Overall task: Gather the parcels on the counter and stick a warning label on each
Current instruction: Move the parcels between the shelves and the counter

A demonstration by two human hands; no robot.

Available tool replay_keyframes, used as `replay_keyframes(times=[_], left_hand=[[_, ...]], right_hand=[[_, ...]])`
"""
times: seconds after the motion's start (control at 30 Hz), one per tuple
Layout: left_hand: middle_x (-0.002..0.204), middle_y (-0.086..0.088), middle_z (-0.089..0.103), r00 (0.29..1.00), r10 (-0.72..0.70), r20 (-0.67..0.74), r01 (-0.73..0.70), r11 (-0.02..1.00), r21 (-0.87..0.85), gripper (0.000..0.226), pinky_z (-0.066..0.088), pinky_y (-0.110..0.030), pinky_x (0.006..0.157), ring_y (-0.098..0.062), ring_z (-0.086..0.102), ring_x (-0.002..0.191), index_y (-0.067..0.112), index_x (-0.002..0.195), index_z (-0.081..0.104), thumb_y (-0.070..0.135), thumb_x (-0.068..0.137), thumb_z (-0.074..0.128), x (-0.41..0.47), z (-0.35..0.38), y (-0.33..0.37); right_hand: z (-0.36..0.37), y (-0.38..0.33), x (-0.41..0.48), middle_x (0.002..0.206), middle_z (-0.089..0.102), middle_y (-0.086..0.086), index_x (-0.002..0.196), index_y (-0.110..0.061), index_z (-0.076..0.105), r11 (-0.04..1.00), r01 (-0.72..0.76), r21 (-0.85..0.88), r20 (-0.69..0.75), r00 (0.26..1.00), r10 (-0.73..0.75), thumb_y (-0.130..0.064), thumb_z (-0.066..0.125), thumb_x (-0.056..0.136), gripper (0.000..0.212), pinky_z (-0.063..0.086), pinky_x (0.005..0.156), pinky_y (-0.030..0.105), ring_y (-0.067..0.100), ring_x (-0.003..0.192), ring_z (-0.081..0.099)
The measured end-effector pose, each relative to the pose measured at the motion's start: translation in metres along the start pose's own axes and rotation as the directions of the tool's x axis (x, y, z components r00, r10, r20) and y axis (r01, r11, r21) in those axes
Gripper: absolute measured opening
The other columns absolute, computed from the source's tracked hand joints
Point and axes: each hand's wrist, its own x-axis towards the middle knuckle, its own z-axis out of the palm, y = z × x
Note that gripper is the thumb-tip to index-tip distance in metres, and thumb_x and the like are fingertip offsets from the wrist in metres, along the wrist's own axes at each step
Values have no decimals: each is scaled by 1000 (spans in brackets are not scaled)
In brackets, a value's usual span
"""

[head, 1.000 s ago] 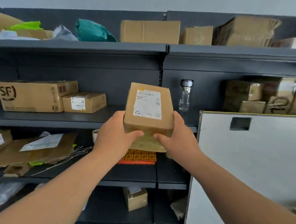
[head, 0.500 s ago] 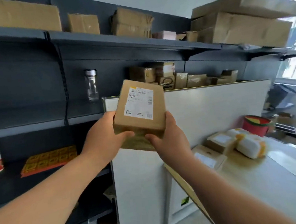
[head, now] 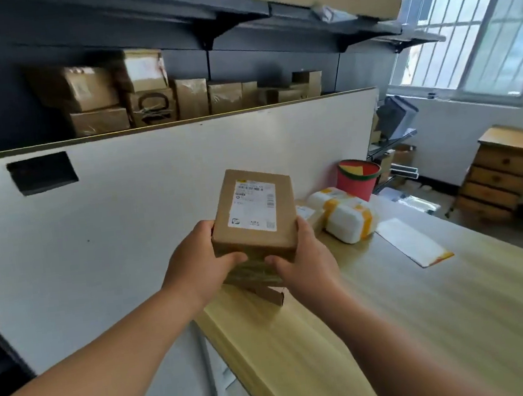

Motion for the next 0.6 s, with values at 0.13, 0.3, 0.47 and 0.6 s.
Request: replay_keyframes(times=[0.13,0.3,0.47,0.6], left_hand=[[100,12,60,993,-106,50,105,994,23,55,45,-29,74,-13,58,91,30,112,48,35,68,80,41,63,-10],[97,12,57,966,-254,46,252,966,48,54,40,-22,64,-12,55,86,30,104,44,36,65,82,73,117,-35],[100,5,56,924,-382,4,380,921,84,54,45,-31,71,-18,57,88,25,100,41,39,66,81,91,160,-60],[104,2,56,901,-431,47,423,898,122,47,43,-29,73,-20,56,94,21,102,42,39,73,75,102,188,-74]], right_hand=[[3,56,48,123,57,-12,142,-39,13,997,-72,-25,84,994,73,-36,70,78,86,45,80,27,10,102,55],[22,108,98,125,56,-12,146,-35,14,994,-89,-64,224,969,101,-34,70,80,86,38,73,22,3,92,46],[46,148,143,139,46,-8,149,-34,10,987,-124,-103,383,911,154,-33,70,82,90,37,81,22,14,118,49],[55,176,177,141,45,-3,149,-33,12,981,-133,-143,476,860,185,-28,73,80,92,37,88,24,18,122,45]])
